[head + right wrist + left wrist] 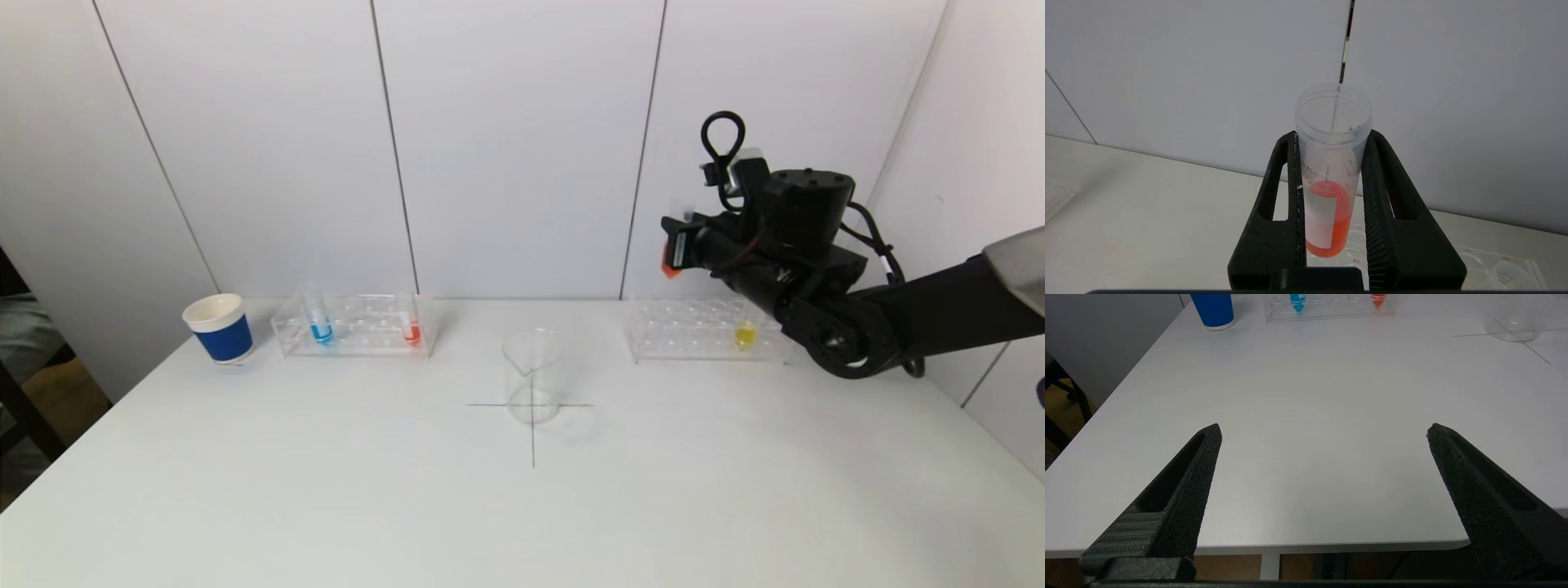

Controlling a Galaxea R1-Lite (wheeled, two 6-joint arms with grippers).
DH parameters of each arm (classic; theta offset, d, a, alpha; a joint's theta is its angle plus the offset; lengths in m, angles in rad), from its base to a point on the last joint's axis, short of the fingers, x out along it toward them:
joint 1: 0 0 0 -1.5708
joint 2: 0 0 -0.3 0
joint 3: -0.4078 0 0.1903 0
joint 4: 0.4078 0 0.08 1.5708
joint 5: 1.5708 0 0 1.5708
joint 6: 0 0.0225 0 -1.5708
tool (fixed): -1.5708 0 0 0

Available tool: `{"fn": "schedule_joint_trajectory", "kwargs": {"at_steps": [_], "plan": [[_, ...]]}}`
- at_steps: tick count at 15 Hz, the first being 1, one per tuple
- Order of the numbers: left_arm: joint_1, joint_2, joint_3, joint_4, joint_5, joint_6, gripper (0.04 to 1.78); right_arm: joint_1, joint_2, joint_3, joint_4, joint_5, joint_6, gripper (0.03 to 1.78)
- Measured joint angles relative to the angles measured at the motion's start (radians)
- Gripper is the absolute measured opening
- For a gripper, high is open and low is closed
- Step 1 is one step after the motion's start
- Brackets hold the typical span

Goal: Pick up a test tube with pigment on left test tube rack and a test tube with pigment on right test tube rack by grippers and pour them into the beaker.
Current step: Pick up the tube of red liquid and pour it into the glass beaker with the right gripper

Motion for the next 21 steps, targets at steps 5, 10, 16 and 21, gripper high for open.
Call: {"fn": "schedule_joint_trajectory", "kwargs": {"at_steps": [5, 10, 16, 21], "plan": [[0.000, 0.000, 0.000, 0.000, 0.000, 0.000, 1.76, 0.015, -0.042, 0.004, 0.006, 0.030, -0.069, 0.46], [0.000, 0.000, 0.000, 0.000, 0.000, 0.000, 1.76, 0.019, -0.058, 0.032, -0.009, 0.129, -0.139, 0.47], [0.000, 0.000, 0.000, 0.000, 0.000, 0.000, 1.76, 0.021, -0.065, 0.054, -0.012, 0.271, -0.236, 0.47], [0.000, 0.000, 0.000, 0.000, 0.001, 0.000, 1.76, 0.023, -0.066, 0.063, -0.015, 0.304, -0.377, 0.47]]}}
